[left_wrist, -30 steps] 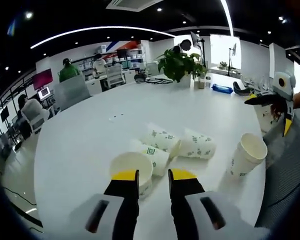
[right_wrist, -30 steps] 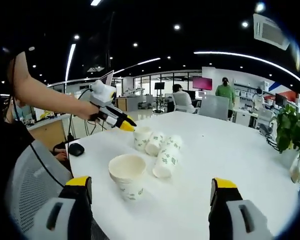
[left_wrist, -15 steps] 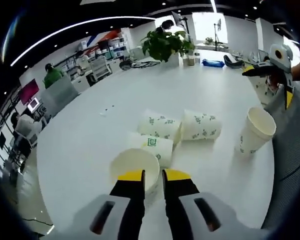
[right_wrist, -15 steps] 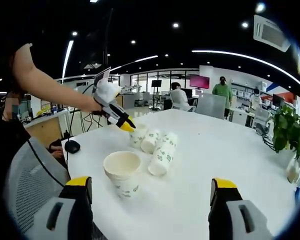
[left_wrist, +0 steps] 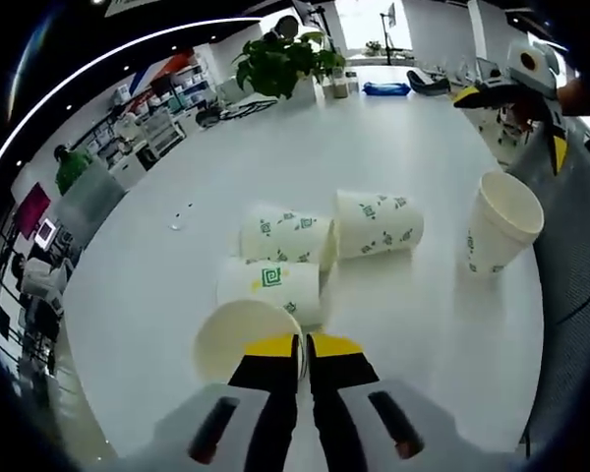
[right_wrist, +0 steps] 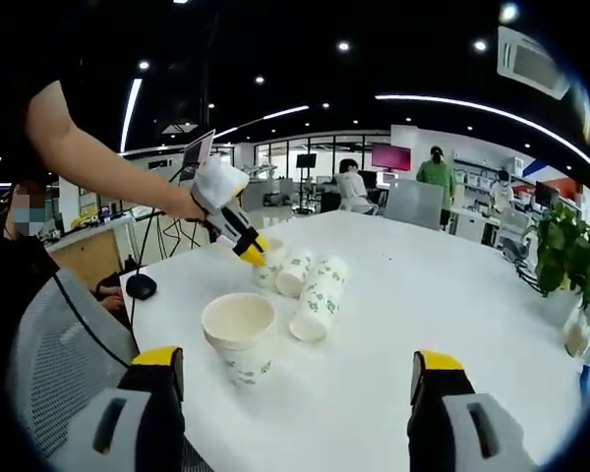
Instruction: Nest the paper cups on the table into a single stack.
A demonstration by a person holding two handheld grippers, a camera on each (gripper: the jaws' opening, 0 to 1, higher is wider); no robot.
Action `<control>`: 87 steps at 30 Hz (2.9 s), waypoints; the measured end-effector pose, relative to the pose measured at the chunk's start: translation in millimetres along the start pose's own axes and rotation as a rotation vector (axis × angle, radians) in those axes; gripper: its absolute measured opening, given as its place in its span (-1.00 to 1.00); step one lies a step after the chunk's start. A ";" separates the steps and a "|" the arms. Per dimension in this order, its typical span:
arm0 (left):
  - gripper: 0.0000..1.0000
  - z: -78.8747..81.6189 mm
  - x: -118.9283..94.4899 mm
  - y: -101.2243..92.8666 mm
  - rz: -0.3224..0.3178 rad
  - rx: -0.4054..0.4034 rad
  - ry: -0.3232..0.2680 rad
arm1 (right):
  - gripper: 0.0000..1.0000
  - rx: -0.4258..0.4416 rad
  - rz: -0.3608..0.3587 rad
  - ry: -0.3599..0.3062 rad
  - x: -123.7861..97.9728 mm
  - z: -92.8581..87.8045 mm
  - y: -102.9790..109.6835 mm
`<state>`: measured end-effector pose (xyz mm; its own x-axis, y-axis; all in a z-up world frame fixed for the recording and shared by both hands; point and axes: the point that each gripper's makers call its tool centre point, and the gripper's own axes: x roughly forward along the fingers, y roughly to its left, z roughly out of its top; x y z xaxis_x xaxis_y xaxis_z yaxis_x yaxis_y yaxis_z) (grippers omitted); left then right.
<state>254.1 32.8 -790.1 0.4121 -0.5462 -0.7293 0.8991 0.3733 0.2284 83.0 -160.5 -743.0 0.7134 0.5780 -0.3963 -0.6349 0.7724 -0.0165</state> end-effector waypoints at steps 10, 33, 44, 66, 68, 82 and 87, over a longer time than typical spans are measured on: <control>-1.00 -1.4 -12.3 -0.8 0.017 -0.026 -0.018 | 0.93 0.008 0.001 -0.007 0.0 1.7 -0.4; -1.00 30.8 -62.0 -47.5 0.032 -0.038 -0.058 | 0.94 0.018 0.010 -0.030 -1.7 6.4 0.8; -1.00 52.4 -76.9 -70.3 0.011 0.028 -0.078 | 0.95 0.043 0.012 -0.051 -2.9 9.0 -1.6; -1.00 100.1 -97.5 -111.0 -0.032 0.102 -0.142 | 0.95 0.068 0.018 -0.057 -3.3 9.5 -2.6; -1.00 104.9 -98.4 -116.4 -0.043 0.113 -0.147 | 0.95 0.070 0.020 -0.056 -3.3 9.3 -2.4; -1.00 123.5 -99.4 -144.1 -0.090 0.157 -0.169 | 0.95 0.056 0.030 -0.046 -2.3 7.6 1.2; -1.00 128.0 -96.8 -152.8 -0.108 0.168 -0.174 | 0.94 0.056 0.030 -0.044 -2.3 7.4 1.4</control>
<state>95.7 -67.4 -671.9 0.3188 -0.7020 -0.6368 0.9451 0.1844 0.2699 82.6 -158.7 -735.4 0.7076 0.6108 -0.3553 -0.6393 0.7675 0.0463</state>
